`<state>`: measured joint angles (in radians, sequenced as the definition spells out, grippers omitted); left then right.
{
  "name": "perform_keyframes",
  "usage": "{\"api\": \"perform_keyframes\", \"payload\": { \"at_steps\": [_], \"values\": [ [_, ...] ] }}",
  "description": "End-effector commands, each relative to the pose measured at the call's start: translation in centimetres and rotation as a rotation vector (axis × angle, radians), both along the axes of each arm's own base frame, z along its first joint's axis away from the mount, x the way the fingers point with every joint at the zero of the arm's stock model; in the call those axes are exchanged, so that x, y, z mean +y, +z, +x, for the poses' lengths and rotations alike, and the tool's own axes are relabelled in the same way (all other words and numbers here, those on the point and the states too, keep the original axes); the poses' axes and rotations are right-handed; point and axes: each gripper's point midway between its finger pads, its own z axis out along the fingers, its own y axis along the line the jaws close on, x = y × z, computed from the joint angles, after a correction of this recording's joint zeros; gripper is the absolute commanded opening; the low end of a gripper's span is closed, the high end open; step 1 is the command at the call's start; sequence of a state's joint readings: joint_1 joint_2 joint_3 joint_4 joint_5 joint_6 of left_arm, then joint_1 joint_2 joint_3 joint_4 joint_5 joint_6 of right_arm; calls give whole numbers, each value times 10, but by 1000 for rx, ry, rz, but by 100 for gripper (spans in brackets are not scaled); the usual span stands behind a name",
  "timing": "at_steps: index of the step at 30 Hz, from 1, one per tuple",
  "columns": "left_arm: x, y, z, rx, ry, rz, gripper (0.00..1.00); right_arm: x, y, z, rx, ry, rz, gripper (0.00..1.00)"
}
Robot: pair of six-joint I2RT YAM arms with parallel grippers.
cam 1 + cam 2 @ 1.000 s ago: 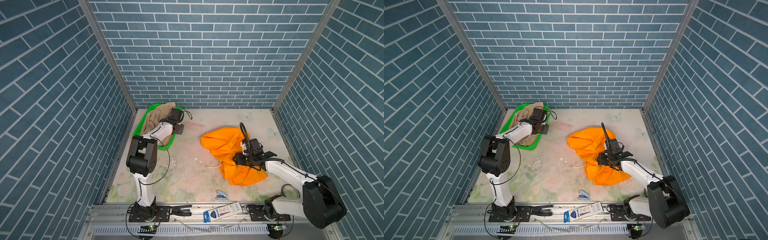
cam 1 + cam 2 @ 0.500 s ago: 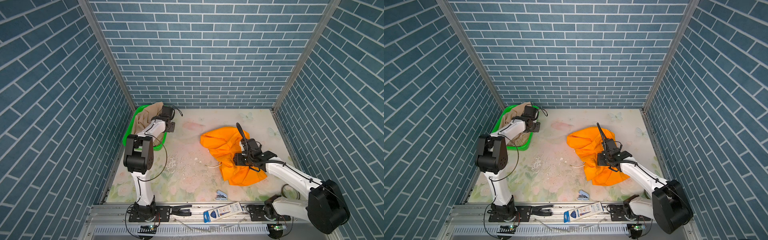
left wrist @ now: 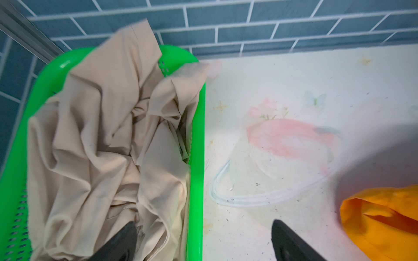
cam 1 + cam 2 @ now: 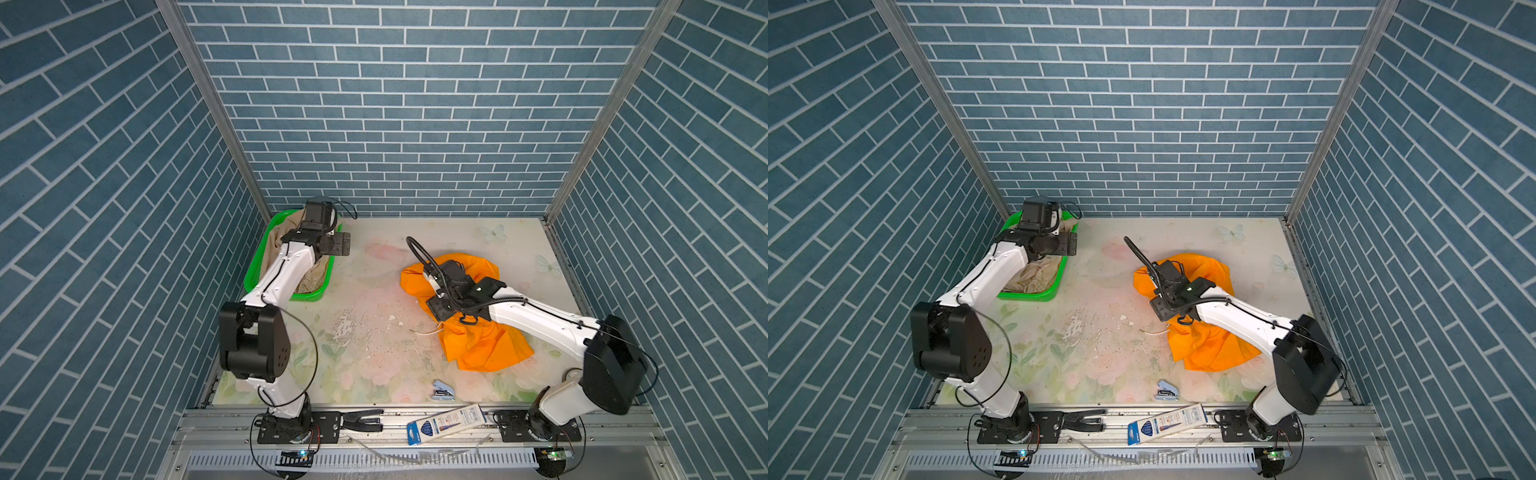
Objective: Fold and stack the shorts
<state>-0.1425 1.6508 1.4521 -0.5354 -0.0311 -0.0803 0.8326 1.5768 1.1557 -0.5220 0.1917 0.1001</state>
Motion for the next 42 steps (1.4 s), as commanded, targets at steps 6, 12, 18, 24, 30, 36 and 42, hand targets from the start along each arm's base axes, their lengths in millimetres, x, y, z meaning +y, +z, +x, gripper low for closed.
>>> {"api": "perform_keyframes", "payload": {
  "at_steps": [6, 12, 18, 24, 30, 36, 42],
  "values": [
    [-24, 6, -68, 30, -13, -252, 97, 32, -43, 44, -38, 202, -252, 72],
    [-15, 14, -107, 17, 3, -247, 100, 48, -66, 68, -39, 247, -310, 66],
    [-8, 16, -128, -5, 22, -243, 100, 65, -35, 99, -76, 225, -218, 0],
    [-24, 6, -129, 11, -35, -312, 100, 79, 87, 106, -88, 219, 209, 0],
    [-71, -4, -122, -7, -223, -401, 100, 35, 172, 93, -68, 219, 501, 0],
    [-151, -29, -120, 27, -454, -400, 100, -30, 207, 95, -128, 59, 605, 0],
    [-224, -62, -114, 101, -593, -492, 100, -98, 229, 108, -211, -124, 740, 0]
  ]
}}
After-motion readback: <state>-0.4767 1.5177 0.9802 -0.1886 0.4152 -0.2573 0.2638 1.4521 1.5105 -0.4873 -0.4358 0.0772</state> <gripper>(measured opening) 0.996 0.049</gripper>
